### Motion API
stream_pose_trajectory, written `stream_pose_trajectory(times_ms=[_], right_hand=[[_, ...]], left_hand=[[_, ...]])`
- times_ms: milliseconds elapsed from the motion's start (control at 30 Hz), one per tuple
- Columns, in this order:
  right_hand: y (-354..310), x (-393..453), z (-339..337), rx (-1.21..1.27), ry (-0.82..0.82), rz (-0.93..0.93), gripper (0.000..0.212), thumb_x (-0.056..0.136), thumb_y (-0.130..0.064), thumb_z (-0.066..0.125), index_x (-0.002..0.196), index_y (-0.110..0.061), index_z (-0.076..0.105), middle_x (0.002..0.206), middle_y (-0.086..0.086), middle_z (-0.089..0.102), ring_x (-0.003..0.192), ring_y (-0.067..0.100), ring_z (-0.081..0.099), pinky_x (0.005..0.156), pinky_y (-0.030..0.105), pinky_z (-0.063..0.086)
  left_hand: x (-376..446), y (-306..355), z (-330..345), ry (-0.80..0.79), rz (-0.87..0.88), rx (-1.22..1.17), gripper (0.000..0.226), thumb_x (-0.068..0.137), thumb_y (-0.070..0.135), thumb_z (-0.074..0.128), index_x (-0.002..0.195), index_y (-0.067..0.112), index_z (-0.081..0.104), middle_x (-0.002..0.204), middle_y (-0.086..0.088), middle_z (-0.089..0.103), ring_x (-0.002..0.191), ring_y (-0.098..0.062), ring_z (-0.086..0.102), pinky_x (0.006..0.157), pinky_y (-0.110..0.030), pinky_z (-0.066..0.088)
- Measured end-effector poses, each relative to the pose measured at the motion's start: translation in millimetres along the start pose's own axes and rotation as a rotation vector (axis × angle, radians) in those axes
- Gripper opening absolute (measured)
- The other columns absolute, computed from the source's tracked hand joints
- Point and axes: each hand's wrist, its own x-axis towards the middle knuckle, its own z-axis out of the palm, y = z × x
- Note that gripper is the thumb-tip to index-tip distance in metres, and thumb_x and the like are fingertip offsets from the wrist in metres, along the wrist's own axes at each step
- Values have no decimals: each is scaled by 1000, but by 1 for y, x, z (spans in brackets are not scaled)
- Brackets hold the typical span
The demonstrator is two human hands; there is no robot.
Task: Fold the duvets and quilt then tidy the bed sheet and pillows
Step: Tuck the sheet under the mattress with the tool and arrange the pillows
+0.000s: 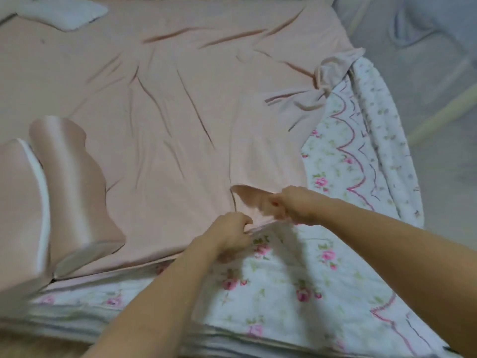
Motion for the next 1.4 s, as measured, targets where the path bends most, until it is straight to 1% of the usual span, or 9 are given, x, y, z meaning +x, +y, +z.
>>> stream_pose_trajectory(times_ms=[133, 333, 500, 800, 933, 1033, 1167, 1333, 1400], right_hand=[[16, -80, 27, -291, 4, 38, 31, 89, -9, 53, 117, -19, 56, 112, 8, 57, 97, 30, 61, 71, 30, 42], [55, -202, 100, -248, -55, 391, 60, 94, -4, 41, 149, -22, 25, 123, 9, 55, 109, 27, 57, 75, 33, 46], [54, -231, 148, -196, -158, 514, 32, 95, -9, 43, 125, -14, 55, 127, 5, 53, 113, 22, 54, 88, 30, 47], [49, -259, 197, 169, 390, 401, 28, 90, 1, 41, 113, -12, 52, 108, 9, 49, 95, 29, 55, 67, 32, 35], [59, -244, 196, 711, 741, 473, 19, 85, 1, 50, 83, -18, 50, 88, 5, 52, 80, 24, 51, 57, 26, 29], [74, -227, 194, 832, 813, 446, 25, 82, 3, 50, 101, -11, 58, 98, 5, 53, 89, 21, 52, 66, 22, 31], [93, -217, 191, 142, 333, 184, 65, 82, -17, 64, 141, -16, 36, 116, 6, 45, 103, 25, 49, 74, 34, 41], [88, -201, 163, -361, 219, 52, 17, 68, 0, 64, 70, -17, 62, 76, 4, 62, 70, 25, 61, 57, 30, 38], [94, -203, 162, -378, 264, 17, 19, 62, 2, 67, 68, -15, 63, 69, 5, 52, 69, 25, 57, 75, 39, 47]], left_hand=[[-24, 31, 25, -71, -75, 347, 67, 77, 36, 68, 136, 23, 41, 123, -8, 53, 107, -32, 57, 83, -34, 46], [-43, 135, 73, 5, 8, 497, 24, 89, 20, 53, 108, 13, 65, 115, -12, 64, 108, -31, 59, 82, -32, 45], [-46, 187, 120, -190, 12, 461, 44, 91, 27, 46, 131, 11, 42, 128, -14, 55, 114, -31, 55, 86, -34, 44], [-36, 207, 177, -318, 111, 416, 121, 61, 83, 60, 152, 20, 11, 155, -7, 27, 137, -30, 32, 111, -45, 32], [-15, 203, 196, 97, 131, 296, 50, 87, 29, 58, 135, 19, 47, 136, -8, 52, 119, -30, 52, 93, -38, 46], [-2, 201, 186, 336, 44, 5, 28, 89, 11, 48, 112, 12, 63, 115, -15, 66, 107, -34, 58, 78, -32, 42], [-10, 195, 161, 68, 220, -4, 33, 83, 50, 61, 90, 18, 58, 88, -2, 66, 83, -21, 61, 64, -29, 39], [-2, 193, 169, 0, 266, 388, 6, 86, 10, 53, 91, 13, 50, 99, -13, 65, 88, -30, 59, 66, -30, 39], [0, 193, 171, 70, 160, 386, 18, 85, 1, 45, 98, 9, 55, 104, -15, 62, 91, -31, 59, 67, -31, 39]])
